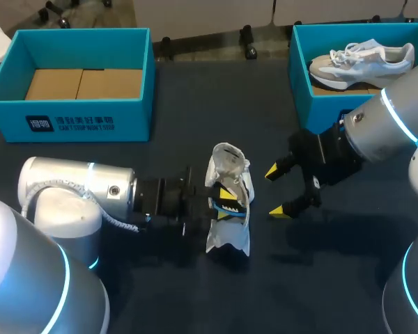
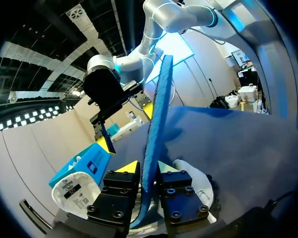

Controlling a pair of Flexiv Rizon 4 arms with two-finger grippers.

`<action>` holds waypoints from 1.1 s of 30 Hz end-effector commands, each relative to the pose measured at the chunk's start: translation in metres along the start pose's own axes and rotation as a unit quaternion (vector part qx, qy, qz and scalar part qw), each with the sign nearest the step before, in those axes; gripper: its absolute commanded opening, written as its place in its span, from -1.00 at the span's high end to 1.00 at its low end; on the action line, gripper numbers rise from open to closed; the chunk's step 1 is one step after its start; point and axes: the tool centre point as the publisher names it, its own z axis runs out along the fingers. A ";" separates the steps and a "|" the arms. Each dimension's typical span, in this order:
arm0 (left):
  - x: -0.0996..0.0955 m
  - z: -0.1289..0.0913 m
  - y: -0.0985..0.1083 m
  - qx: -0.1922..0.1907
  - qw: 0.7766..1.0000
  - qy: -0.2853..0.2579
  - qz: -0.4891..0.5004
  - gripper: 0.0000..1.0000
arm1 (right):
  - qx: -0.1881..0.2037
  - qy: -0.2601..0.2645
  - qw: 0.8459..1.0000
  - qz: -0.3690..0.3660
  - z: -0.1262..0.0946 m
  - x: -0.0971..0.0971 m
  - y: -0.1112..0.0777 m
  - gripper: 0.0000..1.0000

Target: Take the shoe out of the shoebox, open the shoe tongue, remove and reinsert the insole, then place the shoe into the shoebox

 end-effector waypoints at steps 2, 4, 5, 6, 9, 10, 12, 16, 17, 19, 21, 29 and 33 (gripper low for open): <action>0.003 -0.004 -0.007 -0.009 1.000 0.001 0.000 1.00 | 0.001 -0.001 1.000 0.000 0.002 0.000 0.000 -1.00; 0.004 -0.002 -0.006 -0.013 1.000 0.004 0.000 1.00 | 0.001 -0.001 1.000 0.000 0.002 0.000 0.000 -1.00; 0.004 -0.001 -0.004 -0.014 1.000 0.005 0.000 1.00 | 0.001 -0.001 1.000 0.000 0.002 0.000 0.000 -1.00; 0.004 0.001 -0.003 -0.015 1.000 0.006 0.002 1.00 | 0.001 -0.001 1.000 0.000 0.002 0.000 0.000 -1.00; 0.004 0.005 0.002 -0.023 1.000 0.012 0.015 1.00 | 0.001 -0.001 1.000 0.000 0.002 0.000 0.000 -1.00; 0.003 0.007 0.005 -0.023 1.000 0.013 0.017 1.00 | 0.001 -0.001 1.000 0.000 0.002 0.000 0.000 -1.00; 0.002 0.010 0.010 -0.024 0.999 0.013 0.022 1.00 | 0.001 -0.001 1.000 0.000 0.002 0.000 0.000 -1.00; 0.000 0.012 0.018 -0.035 0.999 0.017 0.033 1.00 | 0.001 -0.001 1.000 0.000 0.002 0.000 0.000 -1.00; -0.001 0.012 0.022 -0.042 0.998 0.022 0.040 1.00 | 0.001 -0.001 1.000 0.000 0.002 0.000 0.000 -1.00; -0.002 0.012 0.025 -0.045 0.998 0.021 0.045 1.00 | 0.001 -0.001 1.000 0.000 0.002 0.000 0.000 -1.00; -0.004 0.012 0.030 -0.050 0.997 0.019 0.047 1.00 | 0.001 -0.001 1.000 0.000 0.002 0.000 0.000 -1.00; -0.007 0.008 0.030 -0.053 0.997 0.009 0.046 0.57 | 0.001 -0.001 1.000 0.000 0.002 0.000 0.000 -1.00; -0.005 0.001 0.020 -0.048 0.998 0.005 0.048 0.29 | 0.001 -0.001 1.000 0.000 0.002 0.000 0.000 -1.00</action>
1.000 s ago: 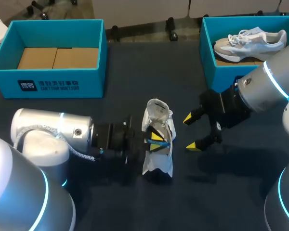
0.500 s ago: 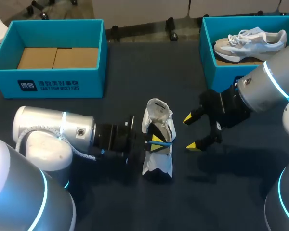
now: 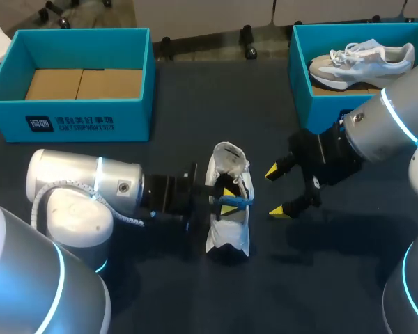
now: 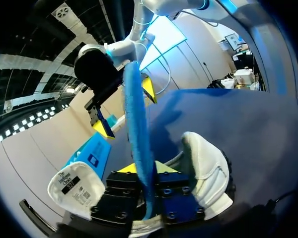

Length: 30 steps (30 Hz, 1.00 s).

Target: Take the shoe out of the shoebox, open the shoe tongue, remove and reinsert the insole, then place the shoe into the shoebox

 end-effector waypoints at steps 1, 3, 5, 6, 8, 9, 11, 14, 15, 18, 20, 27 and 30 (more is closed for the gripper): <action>0.005 -0.012 -0.011 0.001 1.000 -0.004 0.002 0.29 | 0.001 -0.001 1.000 0.000 0.002 0.000 0.000 -1.00; 0.005 -0.016 -0.015 0.002 1.000 -0.004 0.002 0.39 | 0.001 -0.001 1.000 0.000 0.002 0.000 0.000 -1.00; 0.005 -0.020 -0.018 0.003 1.000 -0.004 0.004 0.51 | 0.001 -0.001 1.000 0.000 0.002 0.000 0.000 -1.00; 0.005 -0.021 -0.019 0.002 1.000 -0.004 0.004 0.56 | 0.001 -0.001 1.000 0.000 0.002 0.000 0.000 -1.00; 0.005 -0.024 -0.020 0.001 1.000 -0.004 0.006 0.65 | 0.001 -0.001 1.000 0.000 0.002 0.000 0.000 -1.00; 0.006 -0.026 -0.021 0.000 1.000 -0.003 0.005 0.77 | 0.001 -0.001 1.000 0.000 0.002 0.000 0.000 -1.00; 0.007 -0.028 -0.022 -0.003 1.000 0.001 0.004 1.00 | 0.001 -0.001 1.000 0.000 0.002 0.000 0.000 -1.00; 0.011 -0.028 -0.021 -0.006 1.000 0.013 -0.001 1.00 | 0.001 -0.001 1.000 0.000 0.002 0.000 0.000 -1.00; 0.012 -0.026 -0.020 -0.007 1.000 0.016 0.000 1.00 | 0.001 -0.001 1.000 0.000 0.002 0.000 0.000 -1.00; 0.016 -0.020 -0.015 -0.014 1.000 0.025 0.009 1.00 | 0.001 -0.001 1.000 0.000 0.002 0.000 0.000 -1.00; 0.016 -0.016 -0.011 -0.017 0.999 0.025 0.016 1.00 | 0.001 -0.001 1.000 0.000 0.002 0.000 0.000 -1.00; 0.007 -0.009 0.003 -0.025 0.998 0.010 0.050 1.00 | 0.001 -0.001 1.000 0.000 0.002 0.000 0.000 -1.00; 0.003 -0.009 0.007 -0.031 0.997 0.012 0.067 1.00 | 0.001 -0.001 1.000 0.000 0.002 0.000 0.000 -1.00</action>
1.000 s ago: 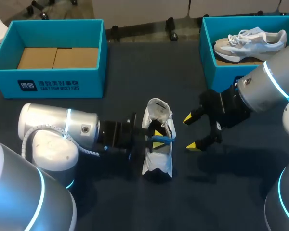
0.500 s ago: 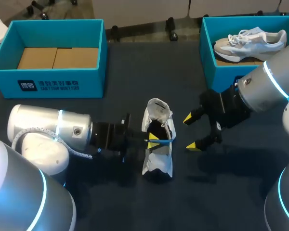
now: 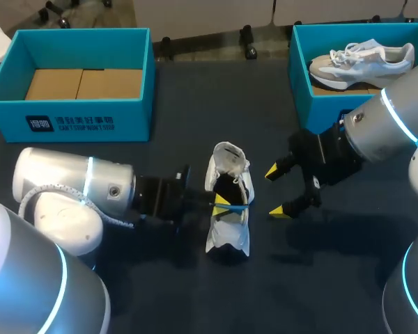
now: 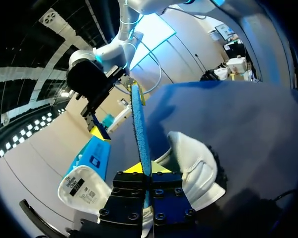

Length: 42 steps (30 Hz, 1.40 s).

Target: Take the shoe out of the shoebox, open the shoe tongue, remove and reinsert the insole, then place the shoe into the shoebox

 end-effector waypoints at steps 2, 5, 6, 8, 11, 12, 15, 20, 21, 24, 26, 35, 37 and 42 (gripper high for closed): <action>-0.006 0.008 0.010 -0.008 1.000 -0.001 0.017 1.00 | 0.001 -0.001 1.000 0.000 0.002 0.000 0.000 -1.00; -0.008 0.007 0.012 -0.013 1.000 -0.004 0.023 1.00 | 0.001 -0.001 1.000 0.000 0.002 0.000 0.000 -1.00; -0.009 0.006 0.012 -0.013 1.000 -0.007 0.024 1.00 | 0.001 -0.001 1.000 0.000 0.002 0.000 0.000 -1.00; -0.009 0.004 0.009 -0.012 1.000 -0.009 0.024 1.00 | 0.001 -0.001 1.000 0.000 0.002 0.000 0.000 -1.00; -0.008 0.000 0.004 -0.010 1.000 -0.012 0.026 1.00 | 0.001 -0.001 1.000 0.000 0.002 0.000 0.000 -1.00; -0.007 -0.001 0.001 -0.007 1.000 -0.014 0.026 1.00 | 0.001 -0.001 1.000 0.000 0.002 0.000 0.000 -1.00; -0.007 -0.005 -0.005 -0.003 1.000 -0.019 0.024 0.33 | 0.001 -0.001 1.000 0.000 0.002 0.000 0.000 -1.00; -0.004 -0.016 -0.014 -0.004 1.000 -0.018 0.025 0.12 | 0.001 -0.001 1.000 0.000 0.002 0.000 0.000 -1.00; -0.004 -0.017 -0.015 -0.005 1.000 -0.017 0.024 0.14 | 0.001 -0.001 1.000 0.000 0.002 0.000 0.000 -1.00; -0.002 -0.019 -0.016 -0.010 1.000 -0.006 0.021 0.27 | 0.001 -0.001 1.000 0.000 0.002 0.000 0.000 -1.00; 0.001 -0.018 -0.015 -0.016 1.000 0.007 0.017 0.55 | 0.001 -0.001 1.000 0.000 0.002 0.000 0.000 -1.00; 0.008 -0.002 0.000 -0.026 0.999 0.039 0.022 1.00 | 0.001 -0.001 1.000 0.000 0.002 0.000 0.000 -1.00; 0.009 0.000 0.003 -0.027 0.998 0.043 0.032 1.00 | 0.001 -0.001 1.000 0.000 0.002 0.000 0.000 -1.00; 0.006 0.006 0.009 -0.026 0.997 0.033 0.064 1.00 | 0.001 -0.001 1.000 0.000 0.002 0.000 0.000 -1.00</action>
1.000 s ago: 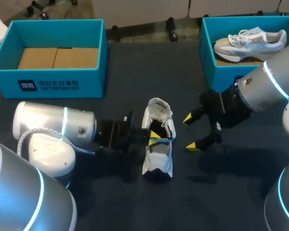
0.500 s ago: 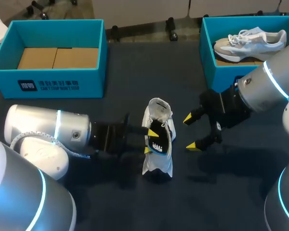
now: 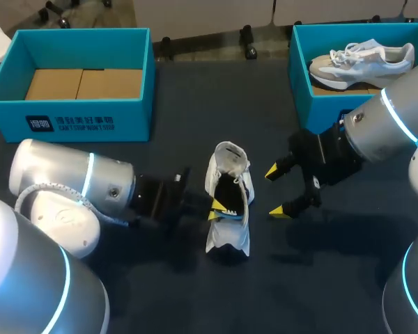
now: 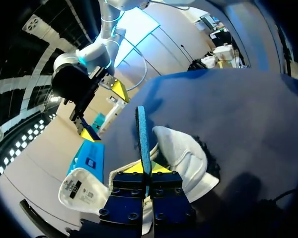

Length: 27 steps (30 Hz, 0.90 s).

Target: Take the shoe out of the shoebox, open the shoe tongue, remove and reinsert the insole, then place the shoe into the shoebox

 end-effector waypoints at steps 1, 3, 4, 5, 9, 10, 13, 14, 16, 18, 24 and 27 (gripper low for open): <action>-0.003 0.012 0.008 -0.004 1.000 -0.007 0.025 1.00 | 0.001 -0.001 1.000 0.000 0.002 0.000 0.000 -1.00; -0.004 0.012 0.009 -0.006 0.999 -0.011 0.038 1.00 | 0.001 -0.001 1.000 0.000 0.002 0.000 0.000 -1.00; -0.005 0.011 0.009 -0.010 0.999 -0.011 0.046 1.00 | 0.001 -0.001 1.000 0.000 0.002 0.000 0.000 -1.00; -0.005 0.011 0.009 -0.010 0.999 -0.009 0.050 1.00 | 0.001 -0.001 1.000 0.000 0.002 0.000 0.000 -1.00; -0.005 0.012 0.012 -0.015 0.999 -0.010 0.051 1.00 | 0.001 -0.001 1.000 0.000 0.002 0.000 0.000 -1.00; -0.004 0.011 0.011 -0.014 0.999 -0.013 0.046 1.00 | 0.001 -0.001 1.000 0.000 0.002 0.000 0.000 -1.00; -0.005 0.006 0.004 -0.008 0.999 -0.023 0.038 0.35 | 0.001 -0.001 1.000 0.000 0.002 0.000 0.000 -1.00; -0.005 0.004 0.002 -0.008 0.999 -0.025 0.039 0.20 | 0.001 -0.001 1.000 0.000 0.002 0.000 0.000 -1.00; -0.006 -0.002 -0.001 -0.008 0.999 -0.032 0.038 0.05 | 0.001 -0.001 1.000 0.000 0.002 0.000 0.000 -1.00; -0.006 -0.007 -0.002 -0.010 0.999 -0.036 0.036 0.07 | 0.001 -0.001 1.000 0.000 0.002 0.000 0.000 -1.00; -0.006 -0.018 -0.007 -0.013 0.998 -0.040 0.036 0.25 | 0.001 -0.001 1.000 0.000 0.002 0.000 0.000 -1.00; -0.006 -0.017 -0.009 -0.013 0.999 -0.038 0.034 0.63 | 0.001 -0.001 1.000 0.000 0.002 0.000 0.000 -1.00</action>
